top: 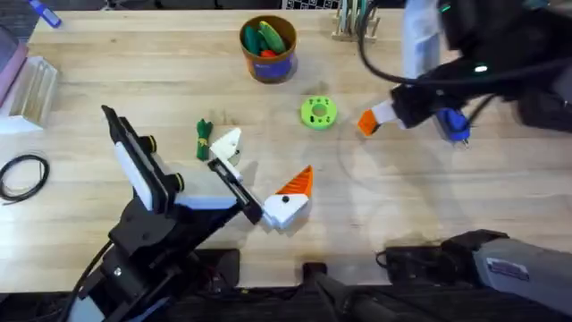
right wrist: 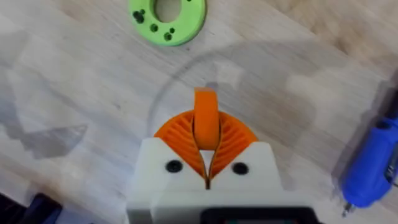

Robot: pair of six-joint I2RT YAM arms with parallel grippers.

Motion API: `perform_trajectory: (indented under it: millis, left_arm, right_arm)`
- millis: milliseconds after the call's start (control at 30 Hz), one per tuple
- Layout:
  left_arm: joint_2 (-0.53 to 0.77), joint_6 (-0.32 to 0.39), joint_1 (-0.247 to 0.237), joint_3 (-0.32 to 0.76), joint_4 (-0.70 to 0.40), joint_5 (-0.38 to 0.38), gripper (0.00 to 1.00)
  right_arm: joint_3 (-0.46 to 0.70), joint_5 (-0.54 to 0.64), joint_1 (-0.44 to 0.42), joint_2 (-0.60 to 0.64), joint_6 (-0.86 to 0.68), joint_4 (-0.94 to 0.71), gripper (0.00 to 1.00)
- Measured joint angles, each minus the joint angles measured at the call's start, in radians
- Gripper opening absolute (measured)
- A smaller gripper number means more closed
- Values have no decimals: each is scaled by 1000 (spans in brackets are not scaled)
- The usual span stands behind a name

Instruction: Pick up the gripper from the table and insert it into the empty holder that is missing its gripper. Then pick up a screw, insert it into the mounting hole, and use the screwdriver to tighten it. Finally, clean up the table by picking up the vegetable and placing it into the bucket.

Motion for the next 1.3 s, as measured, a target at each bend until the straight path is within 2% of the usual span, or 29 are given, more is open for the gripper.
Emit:
perform_trajectory:
  millis: [167,267,367,500,633,733,867,967,1300]
  left_arm:
    - [0,0,0,0,0,0,988]
    - [0,0,0,0,0,0,988]
    - [0,0,0,0,0,0,988]
    - [0,0,0,0,1,6,988]
    - [0,0,0,0,2,20,988]
    - [0,0,0,0,3,35,988]
    - [0,0,0,0,5,61,988]
    - [0,0,0,0,7,78,988]
    - [0,0,2,0,9,109,989]
  right_arm:
    - [23,-1,-5,-188,8,-135,13]
    - [-7,-40,-24,-296,42,-125,12]
    - [-110,-156,-38,-398,116,32,11]
    - [-302,-384,-29,-461,295,356,11]
    - [-477,-548,33,-435,531,662,11]
    - [-546,-618,114,-383,673,822,10]
    - [-561,-690,215,-287,815,982,10]
    - [-561,-742,255,-220,908,1110,10]
    - [-562,-819,267,-75,1124,1291,10]
